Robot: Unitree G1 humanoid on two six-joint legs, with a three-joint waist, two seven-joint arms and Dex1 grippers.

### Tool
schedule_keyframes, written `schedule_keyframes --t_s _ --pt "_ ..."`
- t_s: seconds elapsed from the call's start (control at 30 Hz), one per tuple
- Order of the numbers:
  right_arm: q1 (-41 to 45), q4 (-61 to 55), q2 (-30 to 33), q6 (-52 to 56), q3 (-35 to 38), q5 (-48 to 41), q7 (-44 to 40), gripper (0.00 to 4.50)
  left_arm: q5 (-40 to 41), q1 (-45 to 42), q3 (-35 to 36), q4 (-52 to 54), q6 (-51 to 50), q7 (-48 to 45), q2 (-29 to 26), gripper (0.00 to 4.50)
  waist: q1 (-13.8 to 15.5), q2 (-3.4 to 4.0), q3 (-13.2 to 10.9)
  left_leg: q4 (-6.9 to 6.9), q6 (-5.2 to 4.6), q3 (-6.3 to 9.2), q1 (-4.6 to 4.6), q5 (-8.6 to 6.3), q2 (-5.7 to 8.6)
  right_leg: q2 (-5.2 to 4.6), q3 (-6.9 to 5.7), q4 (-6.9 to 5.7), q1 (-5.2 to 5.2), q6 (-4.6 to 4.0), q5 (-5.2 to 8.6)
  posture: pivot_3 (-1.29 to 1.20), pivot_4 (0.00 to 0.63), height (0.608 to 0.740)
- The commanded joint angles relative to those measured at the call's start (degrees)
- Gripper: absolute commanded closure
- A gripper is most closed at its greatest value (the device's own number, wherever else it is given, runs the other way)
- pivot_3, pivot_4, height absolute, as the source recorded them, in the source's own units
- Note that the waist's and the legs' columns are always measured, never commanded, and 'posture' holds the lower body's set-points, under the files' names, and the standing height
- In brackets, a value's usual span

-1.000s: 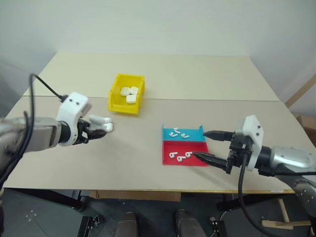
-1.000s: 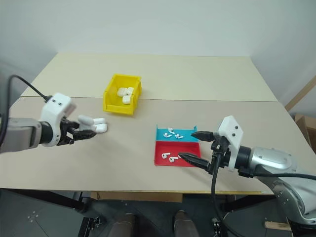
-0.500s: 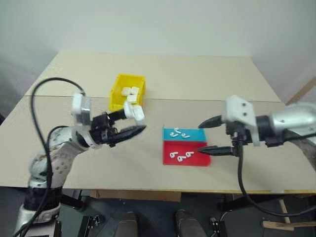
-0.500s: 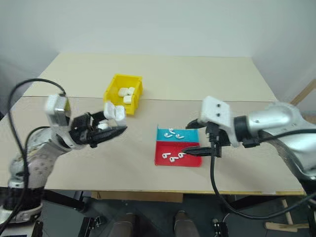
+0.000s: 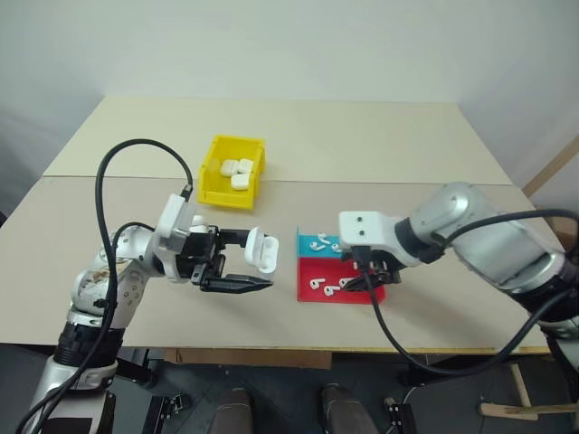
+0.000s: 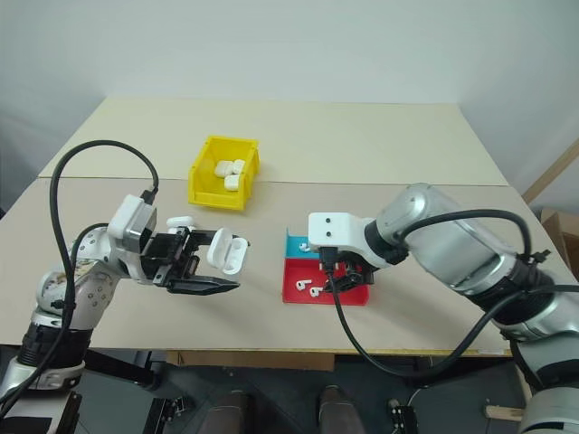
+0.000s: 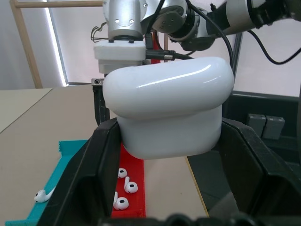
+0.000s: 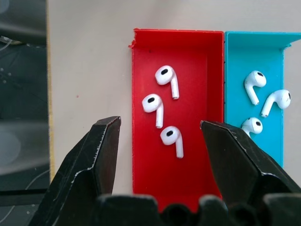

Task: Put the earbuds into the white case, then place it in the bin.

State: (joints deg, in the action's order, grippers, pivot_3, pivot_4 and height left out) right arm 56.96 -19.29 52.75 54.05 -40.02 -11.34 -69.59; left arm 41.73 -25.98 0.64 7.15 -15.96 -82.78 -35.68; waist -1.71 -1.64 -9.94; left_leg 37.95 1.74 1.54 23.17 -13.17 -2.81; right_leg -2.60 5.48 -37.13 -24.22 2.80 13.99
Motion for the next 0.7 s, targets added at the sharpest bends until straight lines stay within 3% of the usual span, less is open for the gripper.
schedule_keyframes --t_s 0.03,0.27,0.7 --pt "1.17 0.93 -0.91 -0.77 -3.34 5.14 -0.43 1.26 -1.03 0.12 0.2 0.22 3.67 -0.65 1.96 1.69 0.09 0.0 0.0 0.01 0.0 0.0 0.03 0.0 0.0 0.0 0.0 0.0 -0.02 0.0 0.0 0.0 0.15 0.74" --pt "0.5 4.56 -2.42 -4.0 -7.81 11.99 -1.6 1.26 -1.56 -1.0 -0.28 1.32 2.53 -0.17 2.3 1.69 -0.23 0.0 0.0 0.01 0.0 0.02 0.02 0.0 0.0 0.0 -0.01 -0.01 -0.04 0.0 0.0 0.0 0.15 0.74" --pt "0.0 11.8 -7.53 -9.0 -6.88 16.48 -4.93 1.26 -1.71 1.01 0.56 4.18 1.76 1.66 1.44 1.69 -0.72 0.0 0.0 0.01 0.0 0.05 0.0 0.0 0.0 0.01 -0.02 -0.04 -0.02 0.0 0.0 0.0 0.15 0.74"
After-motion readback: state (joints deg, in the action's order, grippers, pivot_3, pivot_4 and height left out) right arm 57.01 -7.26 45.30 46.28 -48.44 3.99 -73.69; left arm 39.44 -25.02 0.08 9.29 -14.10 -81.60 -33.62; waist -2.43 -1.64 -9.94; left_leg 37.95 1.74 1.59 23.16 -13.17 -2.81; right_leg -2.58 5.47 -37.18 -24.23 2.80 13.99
